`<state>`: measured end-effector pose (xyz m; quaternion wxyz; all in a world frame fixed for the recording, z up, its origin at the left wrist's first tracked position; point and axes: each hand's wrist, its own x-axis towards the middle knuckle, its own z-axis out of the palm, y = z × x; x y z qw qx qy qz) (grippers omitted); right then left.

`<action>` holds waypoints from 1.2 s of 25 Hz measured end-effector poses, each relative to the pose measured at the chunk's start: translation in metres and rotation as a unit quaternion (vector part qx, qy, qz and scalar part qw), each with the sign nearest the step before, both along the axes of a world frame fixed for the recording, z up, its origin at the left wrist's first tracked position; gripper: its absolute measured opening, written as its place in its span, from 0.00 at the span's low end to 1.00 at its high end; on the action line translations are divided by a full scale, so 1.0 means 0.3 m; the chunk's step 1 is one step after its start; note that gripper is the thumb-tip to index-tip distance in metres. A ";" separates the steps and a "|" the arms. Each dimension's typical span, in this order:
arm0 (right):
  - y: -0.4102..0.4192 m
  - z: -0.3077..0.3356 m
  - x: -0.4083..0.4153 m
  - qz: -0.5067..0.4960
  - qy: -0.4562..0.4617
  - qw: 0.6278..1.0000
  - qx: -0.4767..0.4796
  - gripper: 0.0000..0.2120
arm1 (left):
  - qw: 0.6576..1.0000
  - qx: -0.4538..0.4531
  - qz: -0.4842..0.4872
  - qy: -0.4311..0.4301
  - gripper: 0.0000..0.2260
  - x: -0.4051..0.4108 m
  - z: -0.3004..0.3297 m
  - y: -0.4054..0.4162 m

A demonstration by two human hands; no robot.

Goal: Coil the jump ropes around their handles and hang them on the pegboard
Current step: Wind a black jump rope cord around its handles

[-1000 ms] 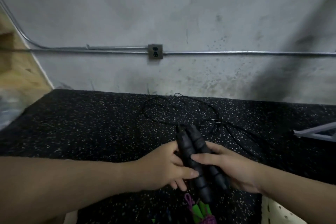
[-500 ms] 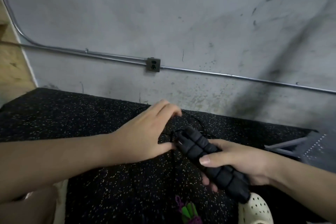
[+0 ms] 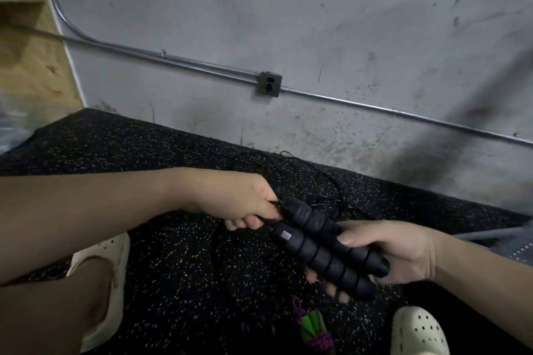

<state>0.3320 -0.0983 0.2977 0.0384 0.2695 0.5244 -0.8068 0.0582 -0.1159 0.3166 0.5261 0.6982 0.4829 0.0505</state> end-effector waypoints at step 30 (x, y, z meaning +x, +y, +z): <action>-0.015 0.044 0.001 0.003 -0.055 0.998 0.034 0.10 | 0.902 0.431 0.034 0.010 0.20 -0.029 -0.047 0.004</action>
